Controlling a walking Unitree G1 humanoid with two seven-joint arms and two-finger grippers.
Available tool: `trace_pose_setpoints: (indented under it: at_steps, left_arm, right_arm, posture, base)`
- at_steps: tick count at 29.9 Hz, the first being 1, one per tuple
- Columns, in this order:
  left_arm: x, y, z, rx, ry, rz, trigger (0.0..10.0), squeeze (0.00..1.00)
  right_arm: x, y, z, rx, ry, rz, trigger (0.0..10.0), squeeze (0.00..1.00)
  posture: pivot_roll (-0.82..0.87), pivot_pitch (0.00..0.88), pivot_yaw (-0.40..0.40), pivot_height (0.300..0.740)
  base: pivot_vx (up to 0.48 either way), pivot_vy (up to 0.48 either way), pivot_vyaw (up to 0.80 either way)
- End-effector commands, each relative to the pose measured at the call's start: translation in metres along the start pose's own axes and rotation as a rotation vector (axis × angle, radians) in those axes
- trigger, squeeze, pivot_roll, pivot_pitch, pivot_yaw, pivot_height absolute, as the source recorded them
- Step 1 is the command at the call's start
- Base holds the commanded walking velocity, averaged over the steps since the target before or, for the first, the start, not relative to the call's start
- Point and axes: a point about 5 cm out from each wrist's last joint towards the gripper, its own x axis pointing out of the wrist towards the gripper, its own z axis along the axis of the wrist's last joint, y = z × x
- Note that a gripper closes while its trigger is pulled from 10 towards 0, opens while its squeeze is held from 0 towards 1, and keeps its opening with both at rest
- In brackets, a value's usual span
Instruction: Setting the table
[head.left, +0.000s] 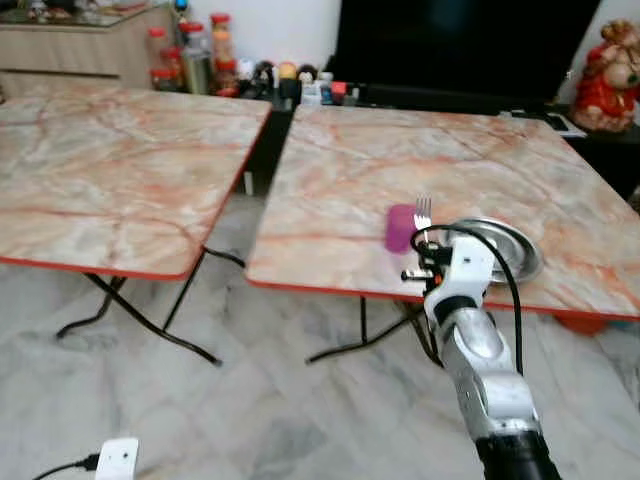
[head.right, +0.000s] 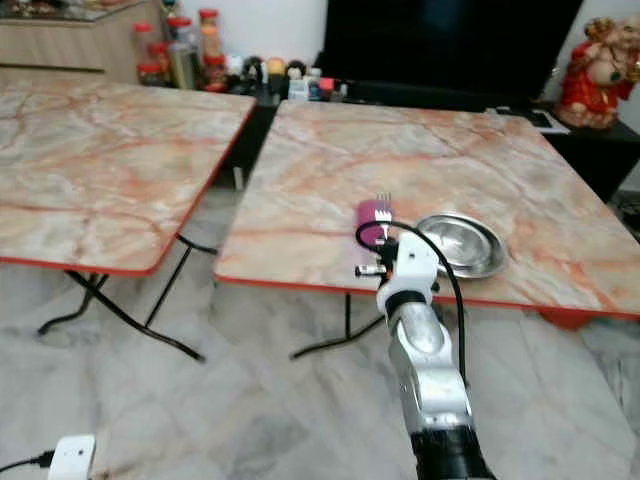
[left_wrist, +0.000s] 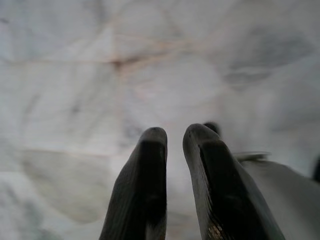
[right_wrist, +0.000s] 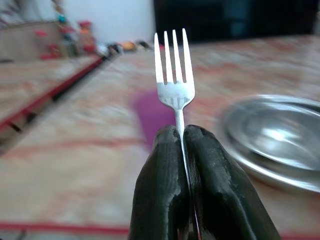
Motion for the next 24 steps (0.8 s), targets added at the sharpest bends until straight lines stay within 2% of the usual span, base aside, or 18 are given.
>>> trace_pose_setpoints:
  at_steps: [1,24]
  left_arm:
    - [-0.0005,0.001,-0.0043,0.007,0.018,0.005,10.0,0.0]
    - [-0.0005,0.0004,-0.0038,-0.003,0.013,0.007,10.0,0.0]
  right_arm:
    - [0.0014,0.0004,0.0065,0.011,-0.019,0.0,10.0,0.0]
    - [0.0008,0.0053,0.0041,0.015,-0.003,0.019,10.0,0.0]
  posture:
    - [-0.03,0.071,-0.033,0.74]
    - [-0.03,0.074,-0.041,0.74]
  base:
    - [0.0,-0.394,0.0]
    - [0.0,-0.389,0.0]
